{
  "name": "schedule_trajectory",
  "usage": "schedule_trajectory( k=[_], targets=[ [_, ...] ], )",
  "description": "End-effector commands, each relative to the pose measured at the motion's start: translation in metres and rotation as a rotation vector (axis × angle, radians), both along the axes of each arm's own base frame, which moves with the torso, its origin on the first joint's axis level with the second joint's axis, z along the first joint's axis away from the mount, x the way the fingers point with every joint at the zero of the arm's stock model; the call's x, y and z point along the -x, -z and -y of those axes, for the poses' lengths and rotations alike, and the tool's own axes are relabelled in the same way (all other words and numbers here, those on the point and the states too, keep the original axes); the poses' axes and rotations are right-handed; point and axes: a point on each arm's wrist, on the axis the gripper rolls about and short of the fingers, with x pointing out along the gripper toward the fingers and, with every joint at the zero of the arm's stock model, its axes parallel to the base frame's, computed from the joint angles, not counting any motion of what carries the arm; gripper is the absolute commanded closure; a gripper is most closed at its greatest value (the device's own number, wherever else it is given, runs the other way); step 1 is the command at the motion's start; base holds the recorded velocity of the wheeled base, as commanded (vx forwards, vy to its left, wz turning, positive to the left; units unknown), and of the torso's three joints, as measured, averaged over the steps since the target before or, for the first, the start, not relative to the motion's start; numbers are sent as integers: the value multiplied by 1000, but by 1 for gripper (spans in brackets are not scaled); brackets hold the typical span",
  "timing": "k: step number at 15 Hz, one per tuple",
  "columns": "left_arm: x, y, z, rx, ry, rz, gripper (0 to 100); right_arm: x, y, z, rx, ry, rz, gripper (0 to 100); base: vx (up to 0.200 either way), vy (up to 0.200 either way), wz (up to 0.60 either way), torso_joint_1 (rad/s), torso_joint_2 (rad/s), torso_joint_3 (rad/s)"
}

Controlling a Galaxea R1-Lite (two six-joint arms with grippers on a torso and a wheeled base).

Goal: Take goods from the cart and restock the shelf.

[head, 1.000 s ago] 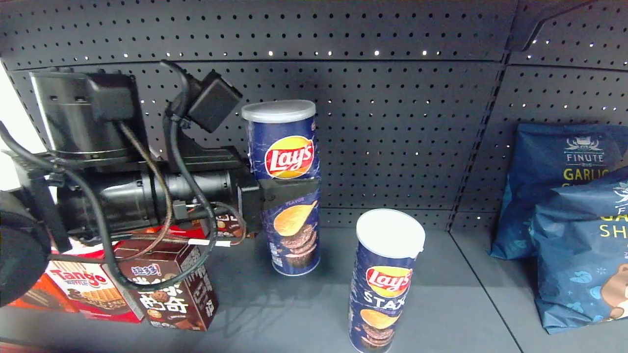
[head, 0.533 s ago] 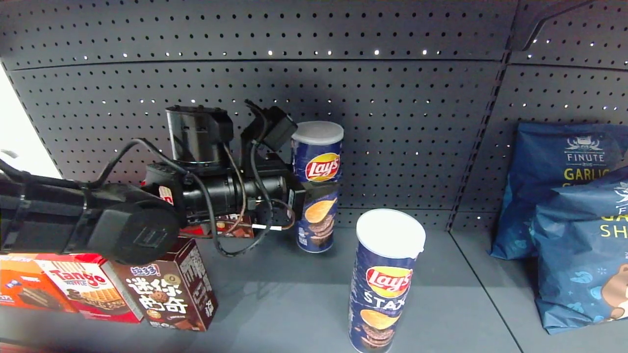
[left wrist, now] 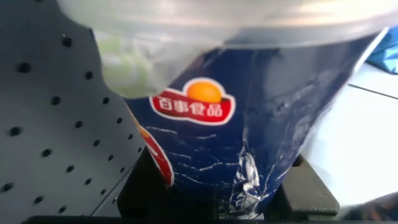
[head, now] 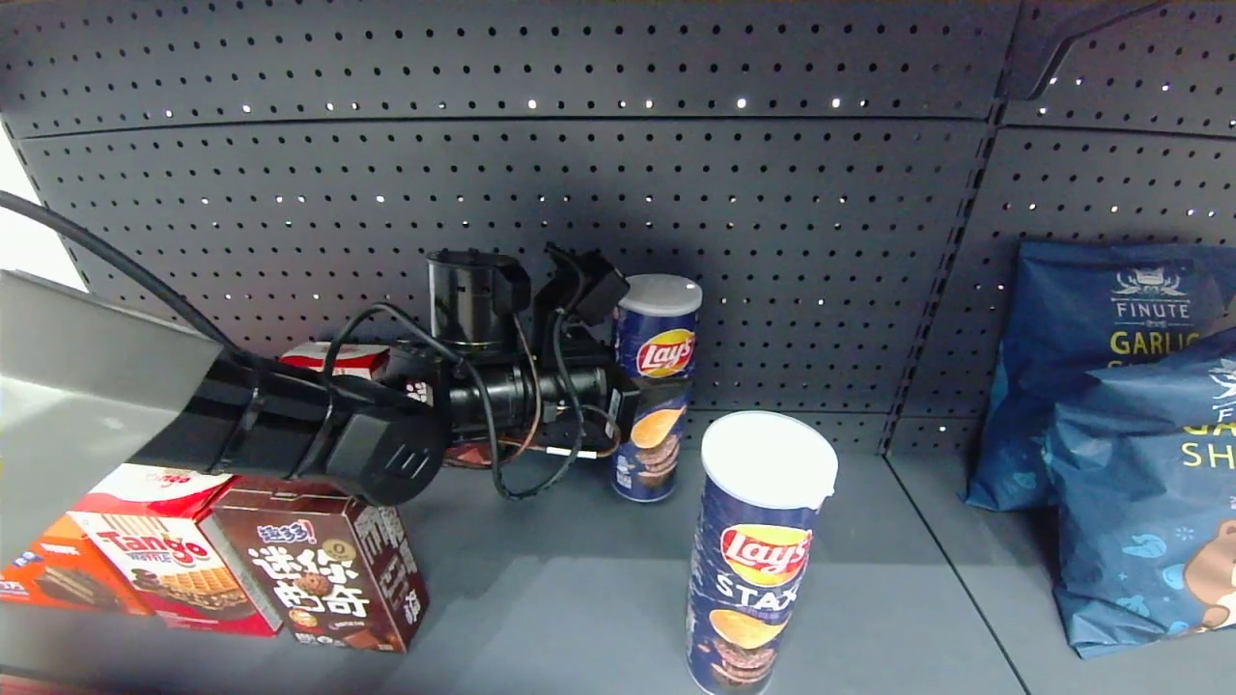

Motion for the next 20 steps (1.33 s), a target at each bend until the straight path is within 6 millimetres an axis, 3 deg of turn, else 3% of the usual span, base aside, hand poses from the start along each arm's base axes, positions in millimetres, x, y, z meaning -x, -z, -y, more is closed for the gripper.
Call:
schedule_trajectory(
  k=[1, 11, 20],
  targets=[
    [-8, 9, 5, -5, 2, -13, 100, 0, 0, 0, 0, -1, -4, 0, 0, 0, 0, 0, 0, 0],
    [-14, 18, 28, 11, 38, -33, 100, 0, 0, 0, 0, -1, -4, 0, 0, 0, 0, 0, 0, 0],
    [-23, 28, 36, 26, 37, -41, 100, 0, 0, 0, 0, -1, -4, 0, 0, 0, 0, 0, 0, 0]
  ],
)
